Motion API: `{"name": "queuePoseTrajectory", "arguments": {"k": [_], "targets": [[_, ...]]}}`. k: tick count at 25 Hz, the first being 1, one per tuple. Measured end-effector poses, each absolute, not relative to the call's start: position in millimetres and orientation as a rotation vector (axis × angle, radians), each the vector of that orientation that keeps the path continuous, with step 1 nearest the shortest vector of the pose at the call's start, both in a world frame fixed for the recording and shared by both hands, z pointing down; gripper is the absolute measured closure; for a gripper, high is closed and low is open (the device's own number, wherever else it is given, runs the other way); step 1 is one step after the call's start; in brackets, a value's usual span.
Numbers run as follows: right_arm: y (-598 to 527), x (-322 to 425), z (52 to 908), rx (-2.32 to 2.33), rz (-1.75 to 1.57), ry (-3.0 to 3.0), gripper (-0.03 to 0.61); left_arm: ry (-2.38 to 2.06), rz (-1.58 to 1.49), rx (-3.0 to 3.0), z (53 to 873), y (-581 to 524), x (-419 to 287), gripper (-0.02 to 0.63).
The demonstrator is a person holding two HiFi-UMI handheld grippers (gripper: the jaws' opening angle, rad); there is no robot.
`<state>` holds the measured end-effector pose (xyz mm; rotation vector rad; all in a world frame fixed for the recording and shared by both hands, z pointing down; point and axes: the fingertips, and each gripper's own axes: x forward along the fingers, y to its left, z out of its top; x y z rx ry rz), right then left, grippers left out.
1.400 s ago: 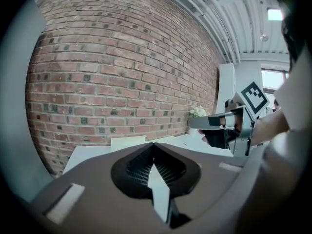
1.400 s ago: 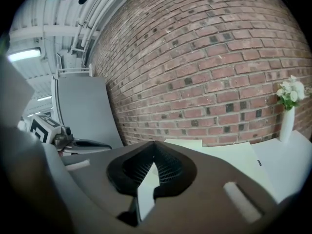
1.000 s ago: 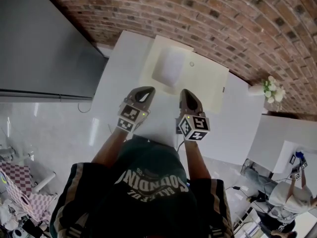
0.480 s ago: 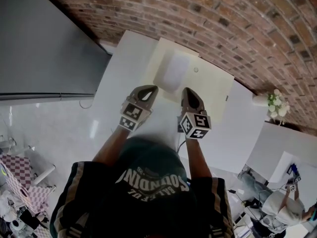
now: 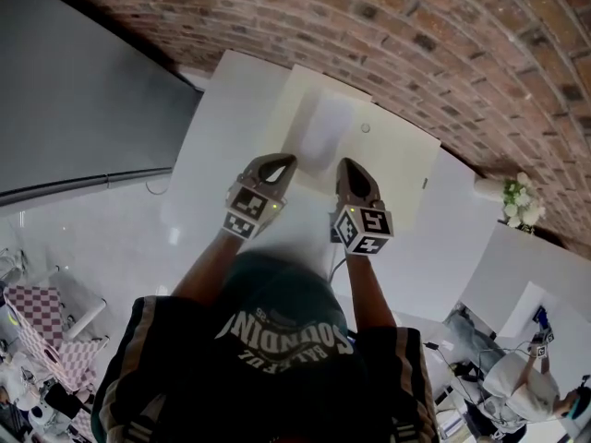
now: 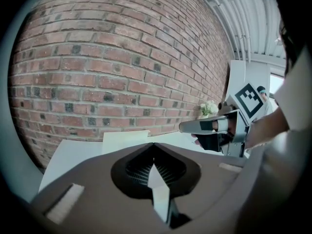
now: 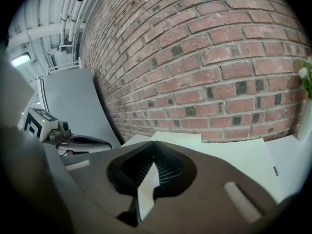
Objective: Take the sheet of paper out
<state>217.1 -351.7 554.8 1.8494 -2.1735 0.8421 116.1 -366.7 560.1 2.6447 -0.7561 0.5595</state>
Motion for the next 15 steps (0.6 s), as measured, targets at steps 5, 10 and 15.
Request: {"name": "queuePoseTrajectory", "arguments": {"k": [5,10,15], "targets": [[-356.2,220.0,566.5,1.835,0.866,-2.162,0.578,-0.721,0.588,2.637,571.4,-370.1,124.0,0.603],[-360.3,216.9,580.6,1.782,0.902,-2.175,0.577,-0.696,0.608,2.620,581.0,-370.1,124.6,0.603],[-361.7,209.1,603.8,1.694,0.957,-2.160,0.548,-0.694,0.635,2.590,592.9,-365.8,116.9,0.603]]}}
